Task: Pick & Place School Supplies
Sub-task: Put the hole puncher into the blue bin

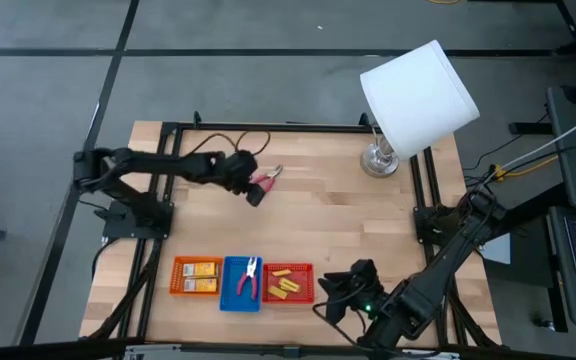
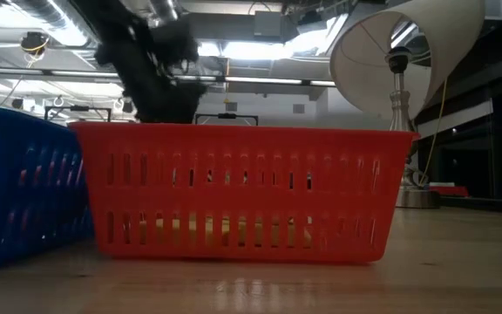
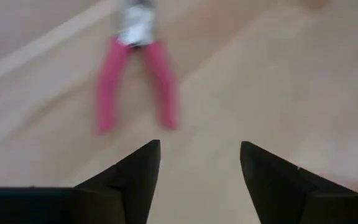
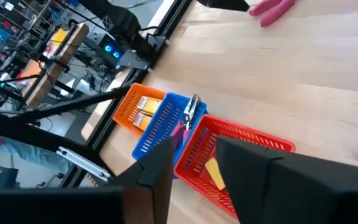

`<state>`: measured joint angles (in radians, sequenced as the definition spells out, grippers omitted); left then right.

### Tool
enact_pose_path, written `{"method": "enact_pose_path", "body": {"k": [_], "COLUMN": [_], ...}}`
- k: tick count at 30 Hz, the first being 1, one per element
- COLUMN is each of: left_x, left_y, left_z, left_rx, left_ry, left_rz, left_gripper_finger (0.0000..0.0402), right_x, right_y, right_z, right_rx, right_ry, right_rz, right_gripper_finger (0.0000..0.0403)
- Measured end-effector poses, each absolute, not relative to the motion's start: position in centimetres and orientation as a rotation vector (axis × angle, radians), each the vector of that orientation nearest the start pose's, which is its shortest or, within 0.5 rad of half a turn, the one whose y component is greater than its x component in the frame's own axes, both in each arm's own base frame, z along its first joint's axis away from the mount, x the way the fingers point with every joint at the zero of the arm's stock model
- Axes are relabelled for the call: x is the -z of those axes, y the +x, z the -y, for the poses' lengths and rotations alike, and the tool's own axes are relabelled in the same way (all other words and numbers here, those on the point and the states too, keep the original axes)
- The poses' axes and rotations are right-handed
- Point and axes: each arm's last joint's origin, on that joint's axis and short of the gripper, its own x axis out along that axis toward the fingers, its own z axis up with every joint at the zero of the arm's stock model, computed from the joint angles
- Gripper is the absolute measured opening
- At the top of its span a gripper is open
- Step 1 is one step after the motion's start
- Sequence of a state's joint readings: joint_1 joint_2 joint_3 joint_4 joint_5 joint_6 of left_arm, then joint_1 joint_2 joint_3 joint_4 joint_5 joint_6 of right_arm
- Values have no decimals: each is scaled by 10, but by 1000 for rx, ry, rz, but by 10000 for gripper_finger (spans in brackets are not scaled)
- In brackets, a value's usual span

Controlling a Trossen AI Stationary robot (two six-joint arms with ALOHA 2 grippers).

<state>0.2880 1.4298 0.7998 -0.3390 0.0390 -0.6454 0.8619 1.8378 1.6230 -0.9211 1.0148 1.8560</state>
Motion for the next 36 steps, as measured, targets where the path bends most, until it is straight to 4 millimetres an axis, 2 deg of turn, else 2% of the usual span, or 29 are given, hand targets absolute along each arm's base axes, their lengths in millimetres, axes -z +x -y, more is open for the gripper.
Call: {"method": "enact_pose_path", "body": {"k": [2,6,10,13,22,25,27,29,30,34,36], "left_x": [-180,-174,-176,-174,-140,-133,-132,-133,-135,-147,-164], "left_y": [260,273,292,305,318,318,318,316,315,310,305], "left_z": [-89,-110,-128,-138,-145,-147,-148,-151,-152,-152,-149], "left_rx": [-575,-588,-603,-574,-521,-498,-490,-496,-500,-566,-606], "left_ry": [-742,-631,-475,-431,-415,-394,-386,-394,-405,-426,-438], "left_rz": [-912,-1056,-1199,-1250,-1373,-1400,-1403,-1399,-1389,-1359,-1334], "left_gripper_finger": [204,182,180,180,177,151,107,46,35,35,35], "right_x": [-293,-301,-303,-304,-305,-306,-306,-307,-307,-309,-309], "right_y": [262,259,257,255,242,240,239,238,238,235,232], "right_z": [-268,-266,-266,-268,-279,-281,-283,-285,-286,-290,-291], "right_rx": [613,606,602,596,571,561,553,545,541,526,518], "right_ry": [878,882,881,889,933,938,950,961,966,972,969], "right_rz": [-287,-251,-231,-232,-160,-160,-157,-151,-141,-106,-107], "right_gripper_finger": [131,137,133,129,127,127,127,127,127,123,115]}}
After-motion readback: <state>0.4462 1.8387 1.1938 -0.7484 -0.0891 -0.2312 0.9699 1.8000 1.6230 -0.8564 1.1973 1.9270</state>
